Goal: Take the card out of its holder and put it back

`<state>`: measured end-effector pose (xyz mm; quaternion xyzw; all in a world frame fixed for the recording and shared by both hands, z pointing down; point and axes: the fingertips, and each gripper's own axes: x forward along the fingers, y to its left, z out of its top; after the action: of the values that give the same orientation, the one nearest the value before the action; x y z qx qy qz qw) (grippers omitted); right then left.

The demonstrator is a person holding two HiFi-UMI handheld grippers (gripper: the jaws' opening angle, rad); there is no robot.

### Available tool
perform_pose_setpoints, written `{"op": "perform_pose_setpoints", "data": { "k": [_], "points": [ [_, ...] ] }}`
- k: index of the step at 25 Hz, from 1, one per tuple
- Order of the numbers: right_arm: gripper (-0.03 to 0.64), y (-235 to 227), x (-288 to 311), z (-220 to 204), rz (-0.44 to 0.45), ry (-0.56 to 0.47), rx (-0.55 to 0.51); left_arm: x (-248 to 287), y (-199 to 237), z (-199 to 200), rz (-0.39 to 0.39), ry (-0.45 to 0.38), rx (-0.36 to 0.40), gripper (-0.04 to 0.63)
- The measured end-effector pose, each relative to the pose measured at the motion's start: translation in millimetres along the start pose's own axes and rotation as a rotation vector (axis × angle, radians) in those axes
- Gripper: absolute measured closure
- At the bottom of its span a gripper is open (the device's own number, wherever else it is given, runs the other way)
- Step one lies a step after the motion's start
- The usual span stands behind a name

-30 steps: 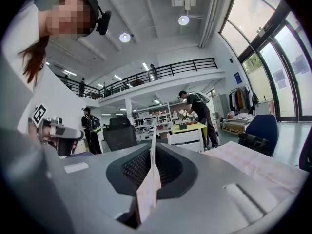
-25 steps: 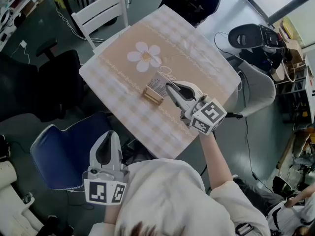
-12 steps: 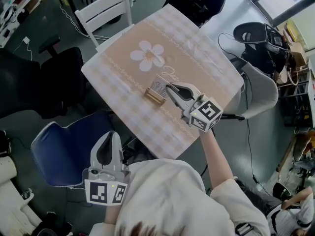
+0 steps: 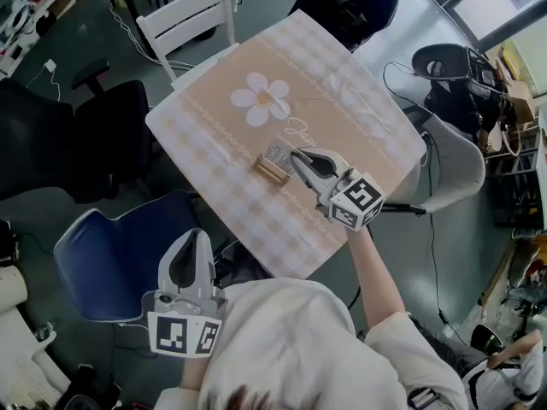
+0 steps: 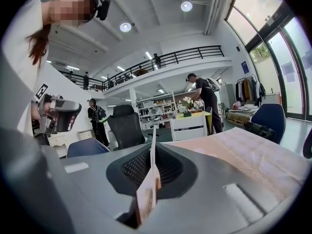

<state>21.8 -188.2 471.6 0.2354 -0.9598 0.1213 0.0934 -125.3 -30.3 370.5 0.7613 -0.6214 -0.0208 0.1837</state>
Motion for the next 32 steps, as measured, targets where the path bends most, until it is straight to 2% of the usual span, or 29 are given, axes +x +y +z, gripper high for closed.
{"op": "perform_pose_setpoints", "data": {
  "k": [32],
  "points": [
    [0.598,-7,10,-13,-0.003,0.045,0.006,3,2,-3,0.014,0.005,-0.006,0.595]
  ]
}}
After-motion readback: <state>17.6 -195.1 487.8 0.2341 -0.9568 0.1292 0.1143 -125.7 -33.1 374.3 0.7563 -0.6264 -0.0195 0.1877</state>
